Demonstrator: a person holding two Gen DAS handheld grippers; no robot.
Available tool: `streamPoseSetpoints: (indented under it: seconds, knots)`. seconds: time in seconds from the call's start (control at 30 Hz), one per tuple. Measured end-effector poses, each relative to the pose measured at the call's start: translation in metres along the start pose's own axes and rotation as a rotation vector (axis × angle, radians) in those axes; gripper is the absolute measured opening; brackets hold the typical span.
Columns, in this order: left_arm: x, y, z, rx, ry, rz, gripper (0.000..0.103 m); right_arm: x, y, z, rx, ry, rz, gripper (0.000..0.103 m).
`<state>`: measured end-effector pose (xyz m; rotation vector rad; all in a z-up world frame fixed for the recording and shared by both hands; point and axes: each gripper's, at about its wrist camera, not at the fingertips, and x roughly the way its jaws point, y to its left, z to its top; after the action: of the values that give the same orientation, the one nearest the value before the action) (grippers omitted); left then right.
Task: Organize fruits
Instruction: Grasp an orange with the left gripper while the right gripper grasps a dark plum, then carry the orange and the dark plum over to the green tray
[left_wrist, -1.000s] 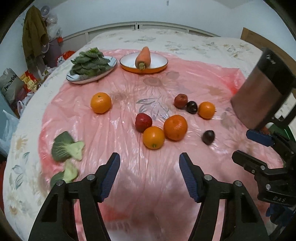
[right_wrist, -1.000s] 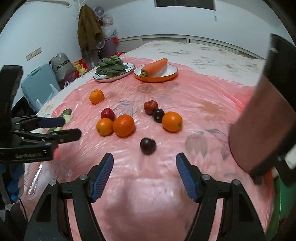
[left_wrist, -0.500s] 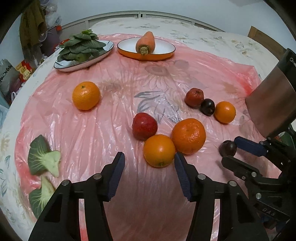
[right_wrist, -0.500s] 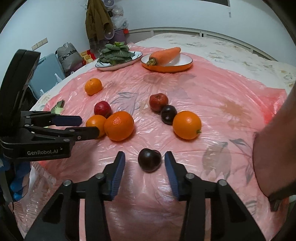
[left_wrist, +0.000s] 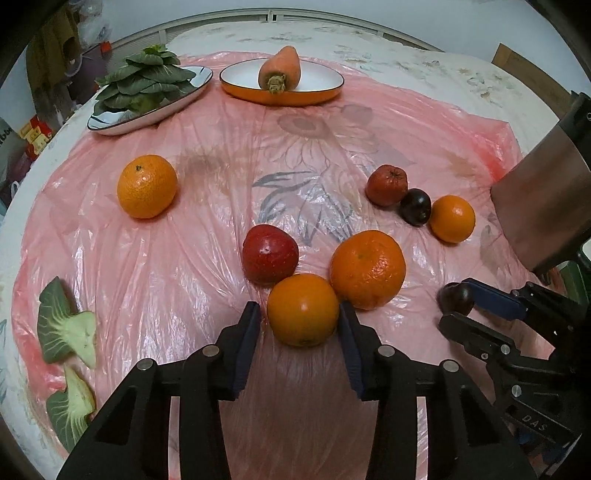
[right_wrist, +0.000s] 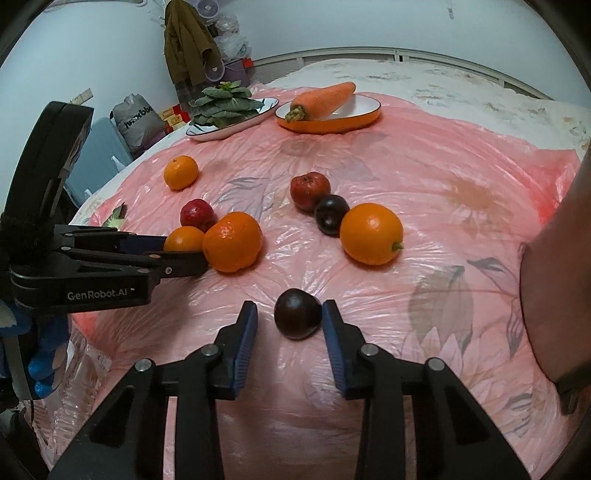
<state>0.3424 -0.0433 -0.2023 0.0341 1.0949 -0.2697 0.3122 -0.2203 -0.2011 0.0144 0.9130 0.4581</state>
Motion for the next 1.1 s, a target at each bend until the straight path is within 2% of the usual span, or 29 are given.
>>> streamPoseSetpoints:
  seconds: [0.03, 0.17, 0.43, 0.67, 1.1]
  knots:
    - [-0.001, 0.000, -0.001, 0.002, -0.002, -0.003, 0.033, 0.000, 0.000, 0.000, -0.001, -0.001, 0.000, 0.037]
    - [-0.007, 0.004, -0.002, -0.013, -0.012, -0.022, 0.032, -0.002, -0.007, 0.000, 0.029, -0.012, 0.015, 0.011]
    - [-0.027, 0.010, -0.010, -0.045, -0.031, -0.050, 0.032, -0.009, -0.005, 0.001, 0.039, -0.025, 0.017, 0.011]
    - [-0.052, 0.013, -0.020, -0.065, -0.063, -0.062, 0.032, -0.032, 0.001, -0.002, 0.041, -0.056, 0.015, 0.011]
    - [-0.097, -0.017, -0.050, -0.052, -0.096, -0.108, 0.032, -0.112, 0.008, -0.039, 0.078, -0.123, -0.003, 0.011]
